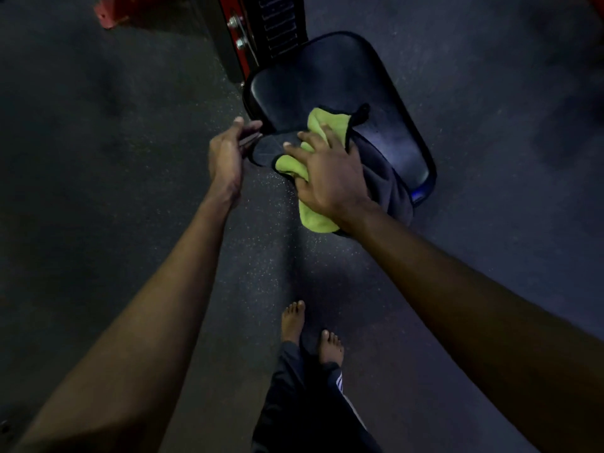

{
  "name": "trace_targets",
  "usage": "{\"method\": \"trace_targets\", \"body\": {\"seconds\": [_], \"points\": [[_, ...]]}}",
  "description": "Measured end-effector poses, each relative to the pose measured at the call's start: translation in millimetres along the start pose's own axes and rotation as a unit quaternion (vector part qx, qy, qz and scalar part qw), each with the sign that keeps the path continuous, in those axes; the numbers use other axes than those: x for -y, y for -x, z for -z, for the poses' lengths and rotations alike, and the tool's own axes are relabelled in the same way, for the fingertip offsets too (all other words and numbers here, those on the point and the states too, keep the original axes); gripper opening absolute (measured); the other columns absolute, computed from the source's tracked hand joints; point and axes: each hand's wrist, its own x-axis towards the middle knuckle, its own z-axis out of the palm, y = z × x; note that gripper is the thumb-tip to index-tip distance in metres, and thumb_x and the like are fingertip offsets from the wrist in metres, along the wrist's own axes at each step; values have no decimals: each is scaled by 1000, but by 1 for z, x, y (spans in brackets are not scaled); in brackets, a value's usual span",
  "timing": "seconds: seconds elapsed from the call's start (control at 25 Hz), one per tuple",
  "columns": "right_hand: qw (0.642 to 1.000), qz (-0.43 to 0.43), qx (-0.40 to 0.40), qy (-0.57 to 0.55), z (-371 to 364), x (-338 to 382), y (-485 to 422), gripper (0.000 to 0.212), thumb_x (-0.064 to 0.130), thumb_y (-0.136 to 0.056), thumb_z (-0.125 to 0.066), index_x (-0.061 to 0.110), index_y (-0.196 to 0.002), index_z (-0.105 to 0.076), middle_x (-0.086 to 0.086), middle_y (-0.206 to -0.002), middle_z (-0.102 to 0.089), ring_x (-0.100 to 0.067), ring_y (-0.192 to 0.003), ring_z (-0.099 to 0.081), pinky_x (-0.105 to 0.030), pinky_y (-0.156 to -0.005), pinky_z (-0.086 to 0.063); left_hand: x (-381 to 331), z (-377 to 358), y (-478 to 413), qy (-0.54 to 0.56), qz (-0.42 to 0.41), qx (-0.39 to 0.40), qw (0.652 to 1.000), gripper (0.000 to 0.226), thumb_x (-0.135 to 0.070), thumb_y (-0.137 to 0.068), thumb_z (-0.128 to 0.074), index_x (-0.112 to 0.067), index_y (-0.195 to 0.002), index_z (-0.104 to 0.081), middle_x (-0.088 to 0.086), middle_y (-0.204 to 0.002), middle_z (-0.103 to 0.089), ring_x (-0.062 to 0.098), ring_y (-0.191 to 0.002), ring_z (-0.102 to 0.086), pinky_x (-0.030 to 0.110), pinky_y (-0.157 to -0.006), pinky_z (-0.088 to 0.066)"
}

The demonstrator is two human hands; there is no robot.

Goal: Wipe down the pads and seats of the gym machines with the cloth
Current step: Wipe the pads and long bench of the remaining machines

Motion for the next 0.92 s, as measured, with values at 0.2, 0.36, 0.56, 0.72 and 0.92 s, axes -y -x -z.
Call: {"method": "trace_targets", "body": {"seconds": [0.2, 0.36, 0.56, 0.72, 0.92], "points": [[998, 12, -61, 5, -23, 1, 55, 55, 26, -93, -61, 34, -147, -51, 6, -159, -39, -26, -154, -20, -59, -114, -29, 8, 3, 10, -140, -38, 34, 989, 39, -44, -97, -53, -19, -121, -73, -8, -124, -70, 4, -118, -62, 32, -109, -45], [985, -37, -166, 15, -57, 1, 89, 61, 21, -86, -70, 32, -144, -55, 7, -154, -45, -26, -151, -25, -60, -107, -37, 22, -11, 30, -284, -166, 39, 944, 44, -33, -99, -57, -17, -140, -58, -3, -147, -54, 5, -135, -47, 22, -114, -36], [933, -174, -280, -145, -83, 14, 110, 69, 30, -81, -39, 28, -150, -47, 2, -161, -37, -28, -156, -13, -63, -117, -23, 50, -16, 48, -290, -275, 66, 914, 43, -27, -100, -58, -15, -141, -56, -3, -150, -50, 4, -137, -44, 13, -112, -33], [855, -237, -377, -266, -93, 25, 105, 78, 16, -79, -43, 18, -157, -37, -5, -167, -25, -30, -157, -4, -49, -126, -13, 54, -9, 44, -311, -284, 80, 903, 54, -40, -97, -62, -17, -145, -52, -5, -153, -46, 4, -140, -41, 28, -117, -35], [717, -319, -461, -414, -87, 0, 96, 60, 20, -101, -55, 14, -157, -36, -7, -167, -22, -18, -154, -18, -21, -118, -22, 60, -17, 65, -356, -307, 106, 876, 66, -42, -96, -64, -11, -150, -43, 0, -160, -36, 12, -146, -33, 33, -121, -29]]}}
